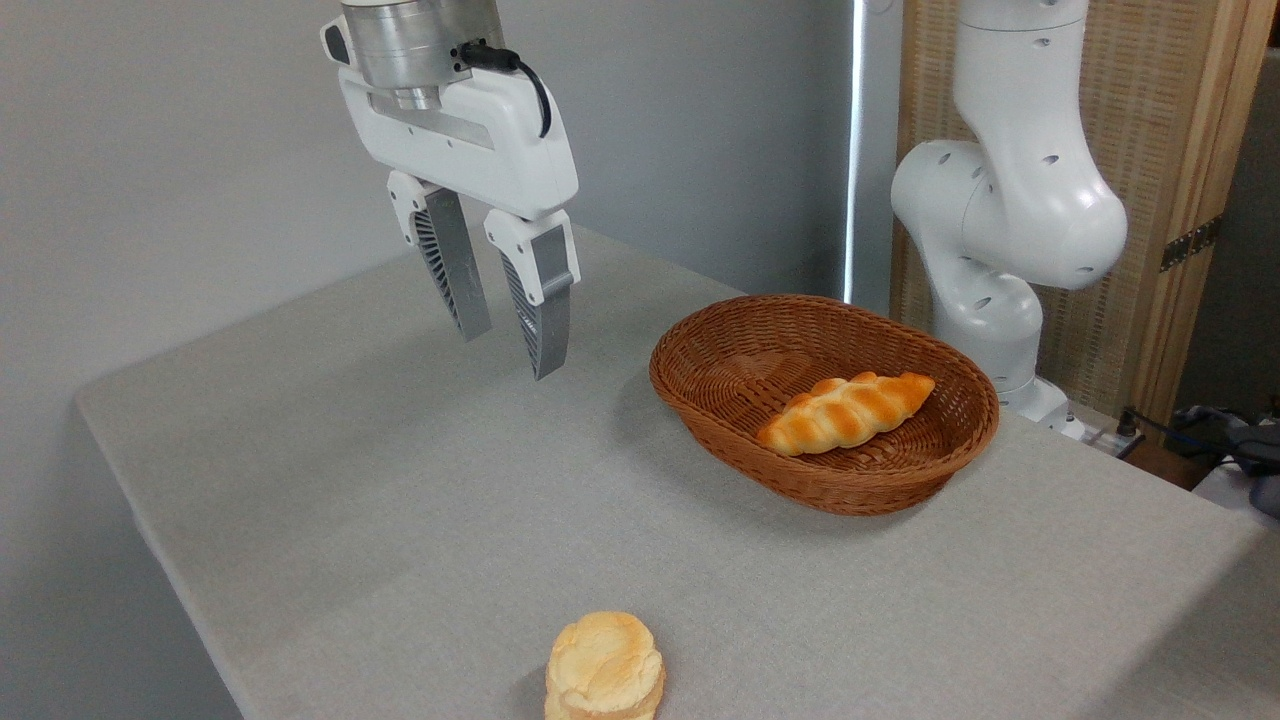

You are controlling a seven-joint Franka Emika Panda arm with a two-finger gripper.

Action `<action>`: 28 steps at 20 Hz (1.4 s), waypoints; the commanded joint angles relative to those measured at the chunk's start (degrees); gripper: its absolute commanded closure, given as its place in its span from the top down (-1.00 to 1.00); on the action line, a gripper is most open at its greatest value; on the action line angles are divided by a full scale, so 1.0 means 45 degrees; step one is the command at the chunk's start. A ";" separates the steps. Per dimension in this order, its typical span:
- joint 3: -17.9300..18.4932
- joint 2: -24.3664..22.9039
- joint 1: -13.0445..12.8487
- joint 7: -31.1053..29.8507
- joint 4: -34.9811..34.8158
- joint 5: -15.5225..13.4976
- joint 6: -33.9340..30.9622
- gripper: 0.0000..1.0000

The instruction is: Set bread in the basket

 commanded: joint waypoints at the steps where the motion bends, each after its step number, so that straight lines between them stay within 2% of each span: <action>1: 0.0232 0.0013 0.0106 0.0262 0.0326 -0.0697 -0.0482 1.00; 19: 0.0254 -0.0006 0.0106 0.0243 0.0287 -0.0684 -0.0150 1.00; 24: 0.0994 -0.0045 0.0106 0.0320 0.0150 -0.0704 0.0785 1.00; 28: 0.1640 -0.0259 0.0222 0.1607 -0.0531 -0.0606 0.1703 1.00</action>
